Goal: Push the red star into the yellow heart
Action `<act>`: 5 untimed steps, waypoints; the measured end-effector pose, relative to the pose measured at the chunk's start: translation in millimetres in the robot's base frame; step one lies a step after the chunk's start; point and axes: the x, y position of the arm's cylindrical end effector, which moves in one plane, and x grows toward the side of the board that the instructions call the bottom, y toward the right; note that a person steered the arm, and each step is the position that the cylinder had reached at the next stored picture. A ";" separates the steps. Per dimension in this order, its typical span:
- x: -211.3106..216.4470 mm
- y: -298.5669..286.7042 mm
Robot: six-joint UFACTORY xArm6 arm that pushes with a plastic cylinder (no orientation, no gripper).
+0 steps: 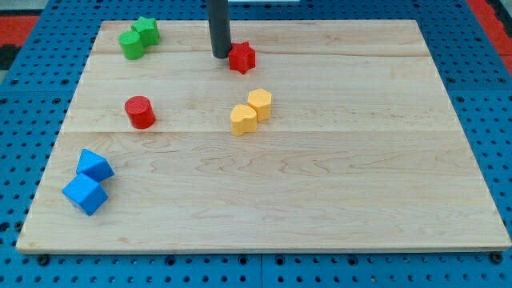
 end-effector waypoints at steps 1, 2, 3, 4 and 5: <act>7.2 52.3; 53.3 81.1; 71.0 79.3; 74.6 48.4; 90.2 33.0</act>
